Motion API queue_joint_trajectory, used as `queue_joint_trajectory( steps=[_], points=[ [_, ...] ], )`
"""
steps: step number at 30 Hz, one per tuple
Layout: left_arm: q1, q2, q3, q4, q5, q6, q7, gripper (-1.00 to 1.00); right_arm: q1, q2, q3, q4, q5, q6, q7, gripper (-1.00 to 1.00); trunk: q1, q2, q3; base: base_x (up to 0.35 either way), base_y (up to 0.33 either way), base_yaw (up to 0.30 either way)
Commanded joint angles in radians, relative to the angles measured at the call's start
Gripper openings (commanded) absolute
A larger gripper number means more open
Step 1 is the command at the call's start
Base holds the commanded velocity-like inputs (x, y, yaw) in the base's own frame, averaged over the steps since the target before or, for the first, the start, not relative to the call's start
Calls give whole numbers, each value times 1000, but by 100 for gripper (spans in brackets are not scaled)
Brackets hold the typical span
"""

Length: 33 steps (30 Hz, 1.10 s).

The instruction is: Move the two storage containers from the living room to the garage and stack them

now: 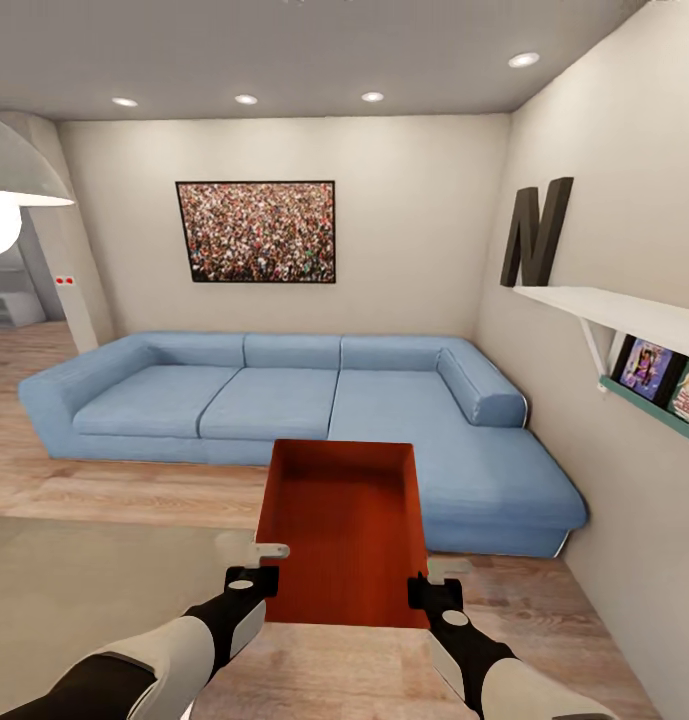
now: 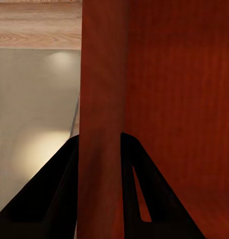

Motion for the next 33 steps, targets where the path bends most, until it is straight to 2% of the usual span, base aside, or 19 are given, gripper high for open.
queue_joint_trajectory(
  steps=[1, 33],
  points=[
    [0, 4, 22, 4, 15, -4, 32, -100, -1, 1, -31, -20, 16, -24, -1, -100, 0, -1, 0, 0, 0, 123],
    [0, 5, 22, 6, 15, -4, 28, -100, -1, 1, -31, -20, 16, -24, -1, -100, 0, -1, 52, 0, 0, 123]
  ],
)
